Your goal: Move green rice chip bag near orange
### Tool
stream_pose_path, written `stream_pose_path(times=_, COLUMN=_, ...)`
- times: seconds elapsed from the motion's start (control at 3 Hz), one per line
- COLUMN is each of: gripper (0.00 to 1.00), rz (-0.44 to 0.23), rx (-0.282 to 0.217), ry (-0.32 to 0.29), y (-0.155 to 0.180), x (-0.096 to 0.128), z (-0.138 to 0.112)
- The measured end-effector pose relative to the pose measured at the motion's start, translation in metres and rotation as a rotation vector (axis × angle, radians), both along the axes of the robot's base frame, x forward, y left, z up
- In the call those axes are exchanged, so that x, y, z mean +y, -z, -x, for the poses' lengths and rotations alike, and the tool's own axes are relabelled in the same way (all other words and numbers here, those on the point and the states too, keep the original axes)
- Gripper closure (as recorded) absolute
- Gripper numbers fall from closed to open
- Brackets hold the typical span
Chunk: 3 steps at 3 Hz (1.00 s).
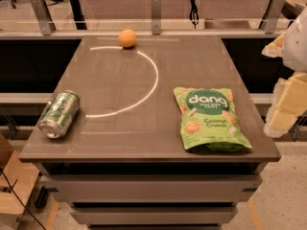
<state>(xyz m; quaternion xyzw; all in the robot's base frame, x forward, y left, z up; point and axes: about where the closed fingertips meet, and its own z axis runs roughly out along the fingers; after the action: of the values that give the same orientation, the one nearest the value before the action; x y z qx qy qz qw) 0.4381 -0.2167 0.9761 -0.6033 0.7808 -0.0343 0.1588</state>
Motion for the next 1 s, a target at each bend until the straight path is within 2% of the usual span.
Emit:
stream_pose_path(times=0.67, gripper=0.0, rz=-0.022, rx=-0.012, ry=0.0, y=0.001, x=0.002, z=-0.002)
stream_pose_path(times=1.0, gripper=0.0, rz=-0.087, rx=0.017, ry=-0.02, y=0.021, x=0.015, z=-0.01)
